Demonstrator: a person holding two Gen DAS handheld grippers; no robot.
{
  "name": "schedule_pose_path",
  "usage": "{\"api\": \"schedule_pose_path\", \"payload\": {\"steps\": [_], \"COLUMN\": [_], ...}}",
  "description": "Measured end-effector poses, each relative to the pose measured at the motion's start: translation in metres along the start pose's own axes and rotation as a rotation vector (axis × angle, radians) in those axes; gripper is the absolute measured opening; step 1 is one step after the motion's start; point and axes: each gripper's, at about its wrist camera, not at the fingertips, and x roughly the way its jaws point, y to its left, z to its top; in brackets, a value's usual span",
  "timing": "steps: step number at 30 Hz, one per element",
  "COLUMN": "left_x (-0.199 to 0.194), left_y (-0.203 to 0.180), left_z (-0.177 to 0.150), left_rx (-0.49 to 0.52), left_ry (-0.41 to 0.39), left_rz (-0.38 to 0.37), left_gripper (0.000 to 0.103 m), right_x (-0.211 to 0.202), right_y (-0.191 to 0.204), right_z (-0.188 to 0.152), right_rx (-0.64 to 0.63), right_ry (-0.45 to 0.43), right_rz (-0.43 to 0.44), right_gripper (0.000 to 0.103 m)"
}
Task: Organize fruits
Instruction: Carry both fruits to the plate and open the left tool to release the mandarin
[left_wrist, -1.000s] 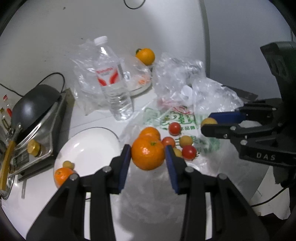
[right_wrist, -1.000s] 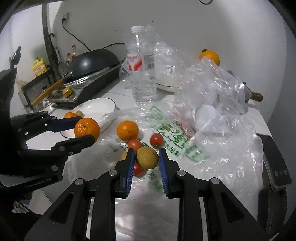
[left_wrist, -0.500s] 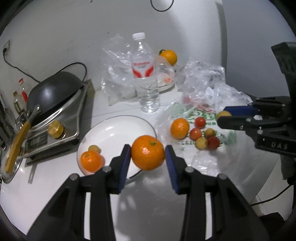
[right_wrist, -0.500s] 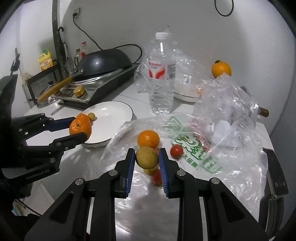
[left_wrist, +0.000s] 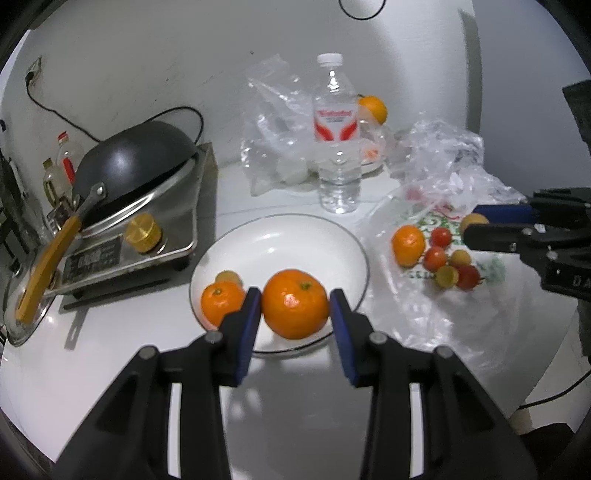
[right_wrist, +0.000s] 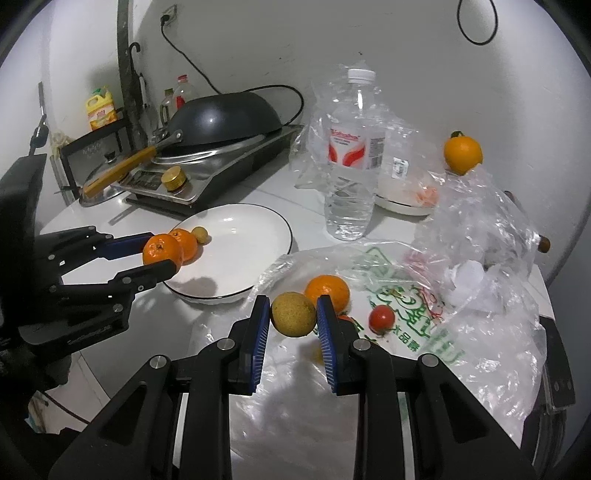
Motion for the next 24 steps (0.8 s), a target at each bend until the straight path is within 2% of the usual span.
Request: {"api": "schedule_pose_path", "payload": {"steps": [9,24], "left_x": [0.020,0.039], "left_y": [0.014,0.024], "left_z": [-0.007,-0.012], "left_rx": [-0.021,-0.057], "left_ry": [0.033,0.083], "left_rz": [0.006,-0.043], "left_gripper": [0.039,0.040], "right_x": [0.013,0.027], "right_y": [0.011,0.027], "right_z": [0.009,0.018], "right_rx": [-0.020,-0.058], "right_ry": [0.009,0.019], "right_rz": [0.012,0.032], "right_gripper": [0.028,0.028]}}
